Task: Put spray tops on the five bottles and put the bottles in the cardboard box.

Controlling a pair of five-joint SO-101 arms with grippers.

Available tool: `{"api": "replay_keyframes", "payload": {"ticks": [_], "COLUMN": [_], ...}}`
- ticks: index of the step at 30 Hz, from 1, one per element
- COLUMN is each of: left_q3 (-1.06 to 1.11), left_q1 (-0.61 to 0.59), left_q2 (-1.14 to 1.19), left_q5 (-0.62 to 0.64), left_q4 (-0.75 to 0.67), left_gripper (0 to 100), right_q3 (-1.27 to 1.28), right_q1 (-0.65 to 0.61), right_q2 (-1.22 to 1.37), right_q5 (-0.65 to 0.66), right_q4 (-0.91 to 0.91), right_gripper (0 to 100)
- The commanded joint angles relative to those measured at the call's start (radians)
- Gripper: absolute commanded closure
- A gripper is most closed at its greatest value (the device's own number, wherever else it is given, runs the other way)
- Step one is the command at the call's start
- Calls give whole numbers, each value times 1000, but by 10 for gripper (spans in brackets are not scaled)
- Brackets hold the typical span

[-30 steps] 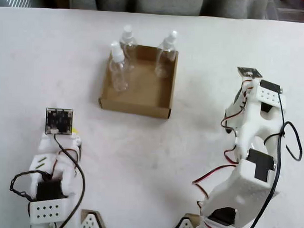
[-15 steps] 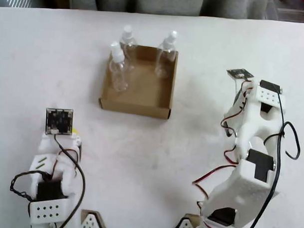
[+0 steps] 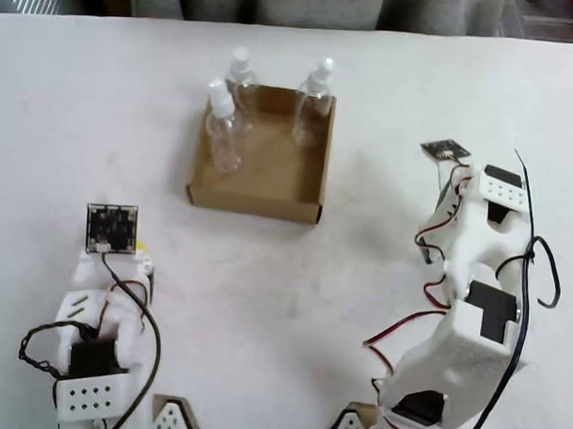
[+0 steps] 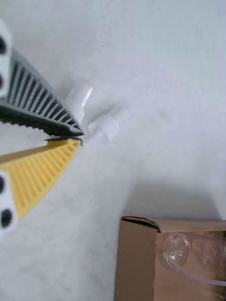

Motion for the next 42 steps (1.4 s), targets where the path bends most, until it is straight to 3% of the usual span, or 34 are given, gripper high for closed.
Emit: {"api": "replay_keyframes", "payload": {"ticks": [1,14,16,21,25,34,39,42], "left_q3": [-6,-6,-6,-6,-6,-6,-6,-6], "left_q1": [12,12,12,12,12,12,12,12], "left_q2": [-7,-7,-7,-7,-7,-7,-7,-7], "left_q5": [-9,-9,-9,-9,-9,-9,-9,-9], "left_q4": [0,-2,-2,-2,-2,-2,0,2], "left_gripper": [973,973,973,973,973,973,973,973], "right_q3": [-5,95,95,87,48,64,233,331], "right_q1": [4,-2,-2,-1,1,-7,-42,-59], "right_q2": [-10,-2,-2,-13,-51,-372,-588,-680], "right_q5": [11,48,51,46,43,-190,-256,-293], "right_q4": [-44,-186,-186,-185,-113,107,102,12], "right_gripper": [714,720,765,991,967,981,981,981]}}
